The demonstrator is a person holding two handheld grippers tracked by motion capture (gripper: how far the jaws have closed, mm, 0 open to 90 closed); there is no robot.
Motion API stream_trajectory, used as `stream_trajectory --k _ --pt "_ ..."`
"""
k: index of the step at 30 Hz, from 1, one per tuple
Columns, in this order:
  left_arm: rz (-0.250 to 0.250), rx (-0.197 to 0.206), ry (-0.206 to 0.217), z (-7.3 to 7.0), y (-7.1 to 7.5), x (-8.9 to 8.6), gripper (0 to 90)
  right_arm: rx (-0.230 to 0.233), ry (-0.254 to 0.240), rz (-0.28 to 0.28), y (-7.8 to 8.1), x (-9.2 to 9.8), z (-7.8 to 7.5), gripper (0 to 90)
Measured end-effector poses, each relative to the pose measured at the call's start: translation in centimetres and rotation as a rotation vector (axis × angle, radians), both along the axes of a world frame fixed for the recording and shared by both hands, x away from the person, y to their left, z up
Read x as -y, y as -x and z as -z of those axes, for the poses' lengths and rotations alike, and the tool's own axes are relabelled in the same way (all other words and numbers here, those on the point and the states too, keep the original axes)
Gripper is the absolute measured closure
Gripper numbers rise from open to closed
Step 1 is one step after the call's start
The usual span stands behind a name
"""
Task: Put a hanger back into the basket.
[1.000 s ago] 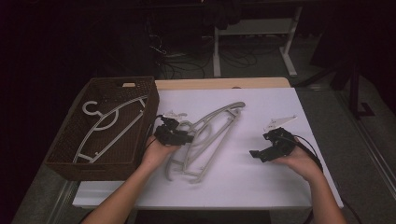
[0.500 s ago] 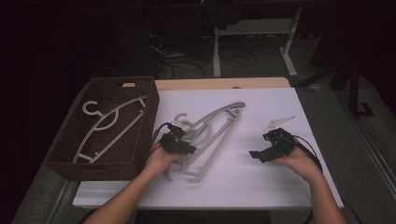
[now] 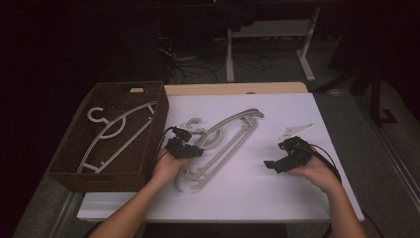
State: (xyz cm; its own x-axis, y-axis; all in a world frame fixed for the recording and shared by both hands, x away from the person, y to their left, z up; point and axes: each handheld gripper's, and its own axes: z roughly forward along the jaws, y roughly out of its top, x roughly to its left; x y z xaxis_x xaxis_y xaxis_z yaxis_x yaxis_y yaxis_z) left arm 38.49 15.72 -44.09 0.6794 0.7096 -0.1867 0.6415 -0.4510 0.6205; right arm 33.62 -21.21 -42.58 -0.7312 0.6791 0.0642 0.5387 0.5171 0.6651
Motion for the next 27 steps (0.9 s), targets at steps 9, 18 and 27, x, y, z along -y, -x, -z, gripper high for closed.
stream_trajectory --k 9,18,27 --pt "-0.015 0.060 0.054 -1.7 0.5 0.1 82.3 0.000 -0.001 -0.002 0.0 -0.1 0.0 8.9" --pt "0.001 0.083 0.103 -5.3 0.5 -0.3 82.5 0.001 -0.008 0.000 0.1 -0.1 0.0 8.9" --pt "0.013 0.125 0.102 -11.1 0.1 -2.1 82.5 -0.004 -0.006 -0.015 0.0 -0.4 0.1 8.9"
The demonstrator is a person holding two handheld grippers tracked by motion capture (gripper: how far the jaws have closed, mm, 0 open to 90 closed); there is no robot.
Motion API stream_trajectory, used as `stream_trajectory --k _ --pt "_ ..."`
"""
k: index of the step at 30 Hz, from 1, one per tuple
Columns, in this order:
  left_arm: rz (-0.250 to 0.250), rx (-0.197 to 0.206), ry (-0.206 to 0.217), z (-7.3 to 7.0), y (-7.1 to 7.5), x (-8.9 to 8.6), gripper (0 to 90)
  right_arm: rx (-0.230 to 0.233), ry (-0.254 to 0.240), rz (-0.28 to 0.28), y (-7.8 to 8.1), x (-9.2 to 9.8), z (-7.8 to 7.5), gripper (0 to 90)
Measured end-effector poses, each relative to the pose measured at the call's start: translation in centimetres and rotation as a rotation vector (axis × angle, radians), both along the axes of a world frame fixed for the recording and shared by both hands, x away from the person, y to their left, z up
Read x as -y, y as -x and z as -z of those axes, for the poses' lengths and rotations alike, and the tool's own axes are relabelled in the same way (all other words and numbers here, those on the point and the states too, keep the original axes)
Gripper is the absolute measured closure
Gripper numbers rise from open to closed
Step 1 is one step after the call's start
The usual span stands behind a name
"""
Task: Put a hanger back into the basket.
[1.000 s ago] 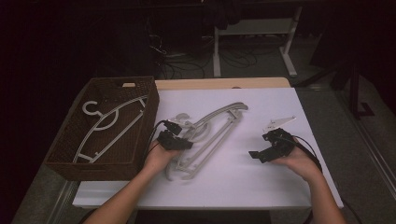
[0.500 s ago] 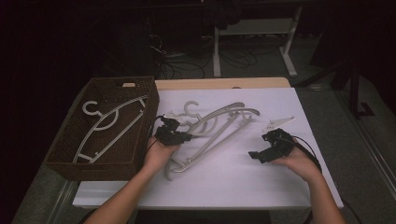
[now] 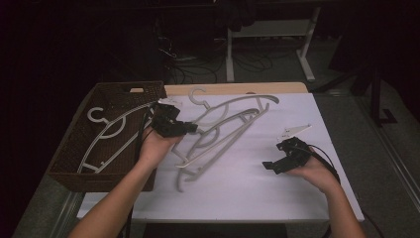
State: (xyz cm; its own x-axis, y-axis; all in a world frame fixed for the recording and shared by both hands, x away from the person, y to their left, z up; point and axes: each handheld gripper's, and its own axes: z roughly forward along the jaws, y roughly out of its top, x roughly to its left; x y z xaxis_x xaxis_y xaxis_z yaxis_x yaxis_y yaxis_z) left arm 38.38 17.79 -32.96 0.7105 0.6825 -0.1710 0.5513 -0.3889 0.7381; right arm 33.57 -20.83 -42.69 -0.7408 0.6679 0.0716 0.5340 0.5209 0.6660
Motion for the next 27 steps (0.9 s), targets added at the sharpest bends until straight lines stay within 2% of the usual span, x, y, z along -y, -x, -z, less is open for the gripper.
stream_trajectory --k 4,8,13,15,20,27 --pt "-0.003 0.025 -0.028 -2.4 -0.3 -1.9 82.5 0.003 -0.004 -0.001 0.0 0.0 0.0 8.9" --pt "-0.014 0.065 -0.053 -4.6 -0.6 -5.0 82.4 0.003 -0.007 0.003 0.0 0.1 -0.1 8.9" --pt "-0.061 0.092 -0.072 -6.1 -1.0 -9.4 82.5 0.003 -0.010 0.007 -0.1 0.1 0.0 8.8" --pt "-0.084 0.100 -0.081 -6.4 -1.1 -11.3 82.5 0.004 -0.008 0.009 -0.1 0.1 0.0 8.7" --pt "-0.146 0.103 -0.071 -6.6 -1.1 -16.1 82.5 -0.001 -0.008 0.011 -0.2 0.1 0.1 8.5" --pt "-0.243 0.105 -0.088 -6.0 -0.5 -22.5 82.5 -0.002 -0.006 0.020 -0.3 0.2 0.1 8.4"
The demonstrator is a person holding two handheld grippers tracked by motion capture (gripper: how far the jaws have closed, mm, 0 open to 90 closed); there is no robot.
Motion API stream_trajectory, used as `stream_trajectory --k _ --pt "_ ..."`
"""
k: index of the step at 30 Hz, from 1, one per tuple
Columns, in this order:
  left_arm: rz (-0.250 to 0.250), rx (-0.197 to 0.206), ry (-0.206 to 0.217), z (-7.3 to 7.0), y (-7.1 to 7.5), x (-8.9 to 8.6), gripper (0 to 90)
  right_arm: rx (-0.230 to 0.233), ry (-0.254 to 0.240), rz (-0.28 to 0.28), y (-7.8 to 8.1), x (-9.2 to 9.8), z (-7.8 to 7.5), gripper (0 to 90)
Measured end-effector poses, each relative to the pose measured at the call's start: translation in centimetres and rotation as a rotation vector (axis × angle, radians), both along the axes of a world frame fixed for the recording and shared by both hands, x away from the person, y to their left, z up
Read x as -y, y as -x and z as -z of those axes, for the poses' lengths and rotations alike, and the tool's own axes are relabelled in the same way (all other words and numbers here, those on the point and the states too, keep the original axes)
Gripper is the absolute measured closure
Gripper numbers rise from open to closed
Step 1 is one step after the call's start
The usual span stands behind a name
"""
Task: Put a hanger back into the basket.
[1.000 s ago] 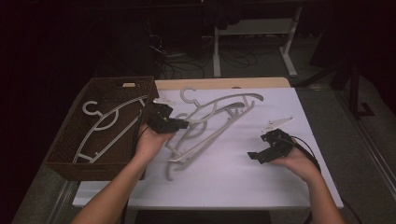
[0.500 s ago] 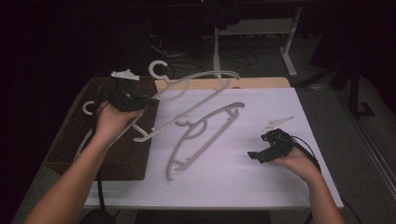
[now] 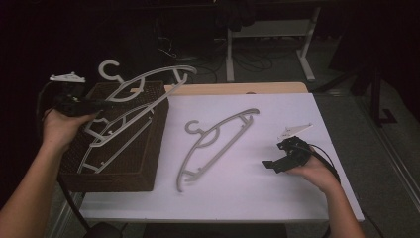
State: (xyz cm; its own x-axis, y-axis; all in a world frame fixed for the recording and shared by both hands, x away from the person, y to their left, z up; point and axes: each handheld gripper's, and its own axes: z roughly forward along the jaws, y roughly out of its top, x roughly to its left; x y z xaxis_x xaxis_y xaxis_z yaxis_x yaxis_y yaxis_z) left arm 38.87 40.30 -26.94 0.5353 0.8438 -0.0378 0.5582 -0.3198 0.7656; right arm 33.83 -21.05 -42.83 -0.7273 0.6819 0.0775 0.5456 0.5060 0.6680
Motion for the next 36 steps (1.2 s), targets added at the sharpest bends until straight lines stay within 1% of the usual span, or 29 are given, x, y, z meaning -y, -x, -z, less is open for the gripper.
stream_trajectory --k 3,5,6,8,11,13,14,17,19,22,25,28,29,30,33,34,36 --pt "-0.031 -0.006 -0.014 0.6 0.2 -2.4 82.5 -0.004 0.001 0.003 0.0 0.0 0.0 8.4" --pt "-0.045 -0.020 -0.016 1.2 0.3 -3.7 82.5 -0.006 0.001 0.006 0.0 0.0 0.1 8.4" --pt "-0.051 -0.024 -0.025 1.5 0.4 -4.2 82.5 -0.007 0.004 0.005 -0.1 0.0 0.1 8.4" --pt "-0.068 -0.034 -0.036 2.0 0.5 -5.1 82.5 -0.007 0.005 0.006 -0.1 -0.1 0.1 8.4" --pt "-0.092 -0.047 -0.049 2.7 0.6 -6.0 82.5 -0.009 0.003 0.009 -0.1 -0.1 0.2 8.4" --pt "-0.105 -0.054 -0.072 3.0 0.7 -6.3 82.5 -0.011 0.006 0.010 -0.1 -0.1 0.2 8.4" --pt "-0.107 -0.055 -0.060 3.1 0.7 -6.6 82.5 -0.011 0.006 0.010 -0.1 -0.1 0.2 8.4" --pt "-0.118 -0.060 -0.050 3.4 0.7 -7.0 82.5 -0.011 0.007 0.008 -0.1 -0.1 0.3 8.4" --pt "-0.133 -0.059 -0.059 3.4 0.7 -7.2 82.5 -0.011 0.008 0.009 -0.1 -0.1 0.3 8.4" --pt "-0.147 -0.069 -0.072 3.7 0.6 -7.4 82.5 -0.011 0.008 0.010 -0.1 -0.1 0.3 8.4" --pt "-0.139 -0.088 -0.077 4.5 0.4 -7.1 82.5 -0.012 0.009 0.009 -0.1 -0.1 0.3 8.4" --pt "-0.146 -0.107 -0.090 5.6 0.0 -6.7 82.4 -0.012 0.009 0.010 -0.1 -0.1 0.3 8.4" --pt "-0.144 -0.120 -0.095 5.9 -0.1 -6.7 82.4 -0.012 0.009 0.010 -0.1 -0.1 0.3 8.4" --pt "-0.148 -0.129 -0.089 6.3 -0.2 -6.7 82.3 -0.011 0.010 0.011 -0.1 -0.1 0.2 8.4" --pt "-0.147 -0.160 -0.090 7.1 -0.3 -6.6 82.0 -0.010 0.009 0.010 -0.1 -0.1 0.3 8.4" --pt "-0.145 -0.168 -0.076 7.2 -0.3 -6.7 81.1 -0.010 0.010 0.010 -0.1 0.0 0.3 8.4" --pt "-0.159 -0.152 -0.050 7.3 -0.2 -7.0 70.7 -0.009 0.011 0.008 -0.1 0.0 0.2 8.4"
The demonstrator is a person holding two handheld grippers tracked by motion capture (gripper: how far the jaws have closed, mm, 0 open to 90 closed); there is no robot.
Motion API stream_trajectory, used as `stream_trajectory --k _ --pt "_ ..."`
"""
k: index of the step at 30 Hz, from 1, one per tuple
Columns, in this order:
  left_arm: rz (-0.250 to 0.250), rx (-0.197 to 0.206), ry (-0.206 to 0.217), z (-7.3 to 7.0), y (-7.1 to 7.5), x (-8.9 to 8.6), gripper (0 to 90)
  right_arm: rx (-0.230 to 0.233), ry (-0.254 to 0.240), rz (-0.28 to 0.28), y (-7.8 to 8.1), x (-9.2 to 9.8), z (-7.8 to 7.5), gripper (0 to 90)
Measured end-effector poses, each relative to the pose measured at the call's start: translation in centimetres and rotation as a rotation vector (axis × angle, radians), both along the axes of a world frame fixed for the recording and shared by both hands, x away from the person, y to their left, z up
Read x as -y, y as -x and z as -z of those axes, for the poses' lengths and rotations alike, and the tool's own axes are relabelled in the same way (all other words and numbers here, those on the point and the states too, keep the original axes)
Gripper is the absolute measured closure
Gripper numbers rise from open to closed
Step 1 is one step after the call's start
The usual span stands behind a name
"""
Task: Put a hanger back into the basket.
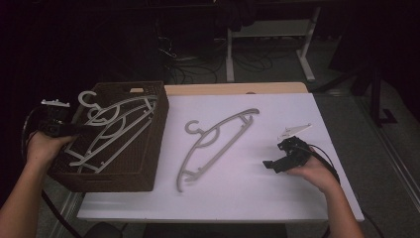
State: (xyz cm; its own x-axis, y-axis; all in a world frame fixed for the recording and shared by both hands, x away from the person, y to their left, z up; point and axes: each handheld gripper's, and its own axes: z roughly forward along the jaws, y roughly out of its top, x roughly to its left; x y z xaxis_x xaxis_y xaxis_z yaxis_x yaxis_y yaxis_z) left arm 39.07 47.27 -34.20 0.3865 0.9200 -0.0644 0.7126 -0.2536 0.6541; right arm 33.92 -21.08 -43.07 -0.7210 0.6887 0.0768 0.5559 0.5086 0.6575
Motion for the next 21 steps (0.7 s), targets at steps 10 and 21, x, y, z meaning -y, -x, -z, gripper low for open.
stream_trajectory --k 10,21 --pt "0.061 0.044 0.108 -1.3 0.4 1.4 49.5 0.002 -0.004 0.001 0.0 0.0 -0.1 8.4" --pt "0.186 0.079 0.210 -2.8 0.7 7.8 34.1 0.005 -0.011 -0.002 0.0 0.0 -0.2 8.4"
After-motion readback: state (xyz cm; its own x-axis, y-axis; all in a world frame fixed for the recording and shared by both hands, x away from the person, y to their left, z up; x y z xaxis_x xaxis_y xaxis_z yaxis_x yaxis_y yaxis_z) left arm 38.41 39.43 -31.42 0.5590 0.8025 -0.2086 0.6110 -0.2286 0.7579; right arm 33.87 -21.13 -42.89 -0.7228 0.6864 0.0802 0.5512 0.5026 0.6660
